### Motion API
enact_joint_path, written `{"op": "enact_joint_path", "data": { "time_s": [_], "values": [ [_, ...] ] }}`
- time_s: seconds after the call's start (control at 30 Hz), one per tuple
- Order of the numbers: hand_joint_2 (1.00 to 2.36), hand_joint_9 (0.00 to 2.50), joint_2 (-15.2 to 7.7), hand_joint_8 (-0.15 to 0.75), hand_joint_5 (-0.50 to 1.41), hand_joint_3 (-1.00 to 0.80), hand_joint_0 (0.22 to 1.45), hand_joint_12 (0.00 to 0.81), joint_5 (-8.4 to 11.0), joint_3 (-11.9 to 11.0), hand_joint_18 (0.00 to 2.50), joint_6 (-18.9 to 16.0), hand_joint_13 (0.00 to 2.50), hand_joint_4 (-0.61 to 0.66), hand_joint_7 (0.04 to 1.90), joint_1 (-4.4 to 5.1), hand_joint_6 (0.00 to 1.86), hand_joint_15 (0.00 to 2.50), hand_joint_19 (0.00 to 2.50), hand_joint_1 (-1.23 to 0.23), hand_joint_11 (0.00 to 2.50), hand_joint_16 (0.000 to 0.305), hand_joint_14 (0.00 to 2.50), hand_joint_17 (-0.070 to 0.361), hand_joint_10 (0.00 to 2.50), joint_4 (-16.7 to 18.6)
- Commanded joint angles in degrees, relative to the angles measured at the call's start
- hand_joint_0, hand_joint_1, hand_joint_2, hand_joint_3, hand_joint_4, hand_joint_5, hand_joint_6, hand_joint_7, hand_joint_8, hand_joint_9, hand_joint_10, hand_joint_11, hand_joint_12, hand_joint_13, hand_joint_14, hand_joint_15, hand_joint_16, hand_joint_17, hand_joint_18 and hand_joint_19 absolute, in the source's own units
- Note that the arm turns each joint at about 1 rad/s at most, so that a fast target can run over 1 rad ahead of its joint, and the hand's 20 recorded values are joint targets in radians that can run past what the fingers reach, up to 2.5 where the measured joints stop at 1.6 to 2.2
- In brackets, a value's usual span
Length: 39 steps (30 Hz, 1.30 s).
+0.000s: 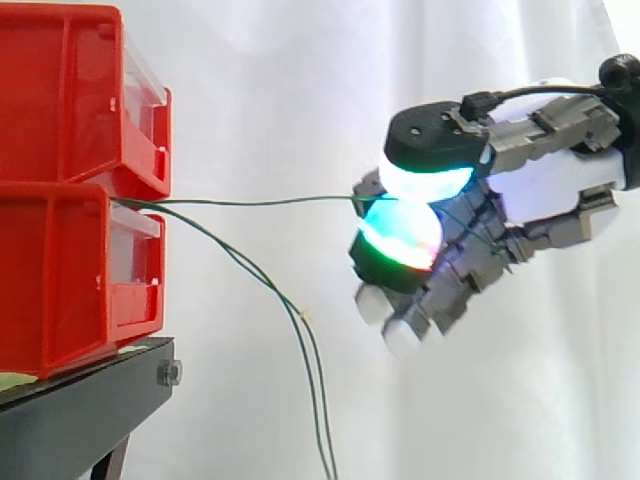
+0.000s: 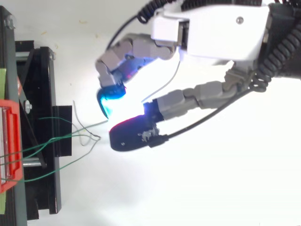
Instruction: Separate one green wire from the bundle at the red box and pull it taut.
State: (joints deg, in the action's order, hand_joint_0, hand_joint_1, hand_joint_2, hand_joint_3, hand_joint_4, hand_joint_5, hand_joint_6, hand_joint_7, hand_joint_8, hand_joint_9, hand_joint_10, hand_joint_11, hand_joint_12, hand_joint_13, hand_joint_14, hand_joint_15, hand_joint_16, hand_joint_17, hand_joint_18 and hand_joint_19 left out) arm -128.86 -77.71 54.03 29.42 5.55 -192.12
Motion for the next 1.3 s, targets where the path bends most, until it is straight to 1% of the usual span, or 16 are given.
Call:
{"op": "enact_joint_path", "data": {
  "time_s": [0.0, 0.03, 0.1, 0.23, 0.27, 0.33, 0.37, 0.4, 0.5, 0.57, 0.67, 0.73, 0.77, 0.87, 1.0, 1.27],
  "values": [
    [1.02, 0.73, 0.0, 0.171, -0.18, -0.23, 0.68, 0.305, -1.30, 0.2, 0.52, -27.2, 0.68, -0.24, 1.23, 0.86, 0.87, 0.28, 0.33, -0.85, 0.29, 0.040, 0.01, 0.089, 0.01, -4.7],
    [1.02, 0.73, 0.0, 0.171, -0.18, -0.23, 0.68, 0.305, -1.30, 0.2, 0.52, -27.2, 0.68, -0.25, 1.23, 0.86, 0.87, 0.28, 0.33, -0.85, 0.28, 0.040, 0.01, 0.089, 0.01, -4.7],
    [1.02, 0.73, 0.0, 0.171, -0.18, -0.23, 0.68, 0.306, -1.74, 0.8, 0.53, -28.3, 0.68, -0.24, 1.22, 1.21, 0.87, 0.28, 0.33, -0.85, 0.29, 0.040, 0.01, 0.089, 0.01, -4.7],
    [1.02, 0.74, -0.1, 0.171, -0.17, -0.22, 0.68, 0.305, -2.36, 2.4, 0.53, -30.3, 0.68, -0.24, 1.24, 1.57, 0.87, 0.27, 0.33, -0.85, 0.29, 0.040, 0.01, 0.090, 0.01, -3.3],
    [1.02, 0.74, -0.1, 0.173, -0.17, -0.23, 0.68, 0.306, -3.06, 3.0, 0.53, -31.6, 0.68, -0.24, 1.23, 1.74, 0.87, 0.28, 0.33, -0.85, 0.29, 0.040, 0.01, 0.089, 0.01, -2.3],
    [1.02, 0.74, -0.1, 0.172, -0.17, -0.23, 0.68, 0.305, -3.94, 4.0, 0.53, -32.9, 0.68, -0.24, 1.23, 1.83, 0.87, 0.28, 0.33, -0.85, 0.29, 0.040, 0.01, 0.089, 0.01, -1.0],
    [1.02, 0.74, 0.0, 0.174, -0.17, -0.23, 0.68, 0.306, -5.00, 5.3, 0.53, -34.7, 0.68, -0.24, 1.23, 1.92, 0.87, 0.28, 0.33, -0.85, 0.29, 0.040, 0.01, 0.089, 0.01, 1.5],
    [1.02, 0.74, 0.0, 0.176, -0.17, -0.22, 0.68, 0.306, -5.61, 6.1, 0.53, -35.6, 0.68, -0.24, 1.23, 2.09, 0.87, 0.28, 0.33, -0.85, 0.29, 0.040, 0.01, 0.089, 0.01, 3.0],
    [1.02, 0.74, 0.0, 0.174, -0.17, -0.23, 0.68, 0.305, -6.40, 7.5, 0.53, -37.0, 0.68, -0.24, 1.23, 2.27, 0.87, 0.28, 0.33, -0.85, 0.30, 0.040, 0.01, 0.090, 0.01, 5.8],
    [1.02, 0.74, -0.1, 0.174, -0.17, -0.23, 0.68, 0.305, -6.67, 7.8, 0.53, -37.7, 0.68, -0.24, 1.23, 2.36, 0.87, 0.28, 0.33, -0.85, 0.29, 0.040, 0.01, 0.089, 0.01, 7.6],
    [1.02, 0.74, -0.1, 0.176, -0.17, -0.23, 0.69, 0.306, -6.93, 7.9, 0.53, -38.5, 0.68, -0.24, 1.23, 2.45, 0.87, 0.28, 0.33, -0.85, 0.29, 0.040, 0.01, 0.089, 0.01, 9.2],
    [1.02, 0.74, -0.1, 0.176, -0.17, -0.22, 0.68, 0.306, -6.93, 8.2, 0.53, -38.6, 0.68, -0.24, 1.23, 2.45, 0.87, 0.28, 0.33, -0.85, 0.29, 0.040, 0.01, 0.089, 0.01, 9.9],
    [1.02, 0.74, -0.1, 0.176, -0.17, -0.22, 0.68, 0.306, -6.93, 8.7, 0.53, -38.8, 0.68, -0.24, 1.23, 2.53, 0.87, 0.28, 0.33, -0.85, 0.30, 0.040, 0.01, 0.089, 0.01, 11.8],
    [1.02, 0.74, -0.1, 0.175, -0.17, -0.22, 0.68, 0.307, -6.67, 8.7, 0.53, -38.3, 0.68, -0.24, 1.23, 2.53, 0.87, 0.28, 0.33, -0.85, 0.29, 0.040, 0.01, 0.090, 0.01, 13.2],
    [1.02, 0.74, -0.1, 0.179, -0.17, -0.22, 0.69, 0.307, -6.67, 8.7, 0.53, -38.2, 0.68, -0.24, 1.23, 2.53, 0.87, 0.28, 0.33, -0.85, 0.29, 0.040, 0.01, 0.089, 0.01, 14.1],
    [1.02, 0.74, -0.1, 0.176, -0.17, -0.22, 0.69, 0.308, -6.75, 8.7, 0.54, -38.1, 0.68, -0.24, 1.24, 2.53, 0.87, 0.28, 0.33, -0.85, 0.30, 0.040, 0.01, 0.090, 0.01, 14.1]
  ]
}}
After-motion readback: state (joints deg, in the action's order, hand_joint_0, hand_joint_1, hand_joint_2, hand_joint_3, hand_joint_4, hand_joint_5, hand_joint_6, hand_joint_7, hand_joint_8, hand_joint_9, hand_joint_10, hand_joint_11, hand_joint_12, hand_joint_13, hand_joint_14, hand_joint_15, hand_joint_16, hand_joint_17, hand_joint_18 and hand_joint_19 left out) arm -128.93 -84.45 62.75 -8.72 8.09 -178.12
